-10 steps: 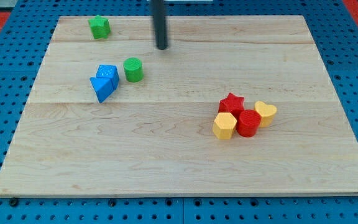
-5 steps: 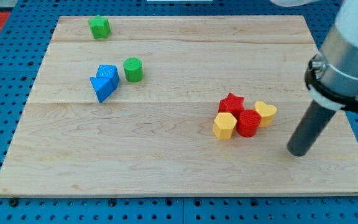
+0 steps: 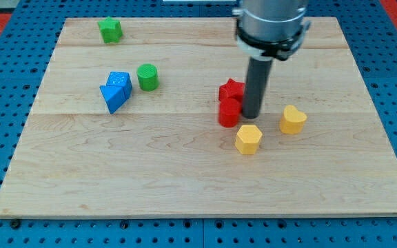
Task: Put the red circle at the right side of the green circle
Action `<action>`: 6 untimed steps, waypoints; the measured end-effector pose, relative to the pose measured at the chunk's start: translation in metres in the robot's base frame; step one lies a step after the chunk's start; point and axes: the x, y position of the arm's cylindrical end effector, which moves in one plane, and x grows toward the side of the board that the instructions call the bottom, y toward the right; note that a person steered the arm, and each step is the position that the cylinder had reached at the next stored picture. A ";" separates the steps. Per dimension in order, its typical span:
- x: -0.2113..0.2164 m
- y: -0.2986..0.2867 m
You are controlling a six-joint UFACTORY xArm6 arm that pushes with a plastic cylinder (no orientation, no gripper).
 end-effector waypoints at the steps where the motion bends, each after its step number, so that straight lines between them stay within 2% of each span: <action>1: 0.004 -0.051; 2: 0.029 -0.048; 3: 0.028 -0.086; 4: -0.019 -0.106; 5: -0.046 -0.109; 6: -0.043 -0.116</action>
